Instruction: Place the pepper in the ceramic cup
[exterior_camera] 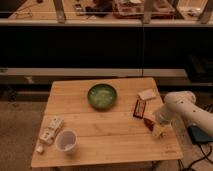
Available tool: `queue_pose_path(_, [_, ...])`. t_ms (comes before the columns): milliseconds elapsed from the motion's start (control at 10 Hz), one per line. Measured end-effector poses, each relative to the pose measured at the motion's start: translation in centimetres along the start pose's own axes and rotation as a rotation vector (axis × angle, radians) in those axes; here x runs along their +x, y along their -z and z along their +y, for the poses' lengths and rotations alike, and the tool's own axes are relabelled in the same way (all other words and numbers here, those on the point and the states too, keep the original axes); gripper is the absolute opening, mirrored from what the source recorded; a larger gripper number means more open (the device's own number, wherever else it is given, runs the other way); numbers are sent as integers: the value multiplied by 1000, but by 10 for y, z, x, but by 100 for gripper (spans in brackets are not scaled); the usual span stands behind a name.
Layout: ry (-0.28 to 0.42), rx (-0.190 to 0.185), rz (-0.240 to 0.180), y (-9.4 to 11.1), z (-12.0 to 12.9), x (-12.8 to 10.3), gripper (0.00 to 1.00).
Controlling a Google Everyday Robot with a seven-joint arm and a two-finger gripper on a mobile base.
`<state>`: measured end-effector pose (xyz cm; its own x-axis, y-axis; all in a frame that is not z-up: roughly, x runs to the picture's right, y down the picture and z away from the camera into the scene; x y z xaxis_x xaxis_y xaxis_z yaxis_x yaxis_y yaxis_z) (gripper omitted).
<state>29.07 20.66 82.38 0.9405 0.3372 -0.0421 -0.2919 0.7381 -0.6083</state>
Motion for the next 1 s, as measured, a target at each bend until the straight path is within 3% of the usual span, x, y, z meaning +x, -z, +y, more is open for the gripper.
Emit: queue_pose_path(1000, [-78, 20, 43, -14, 8, 16, 80])
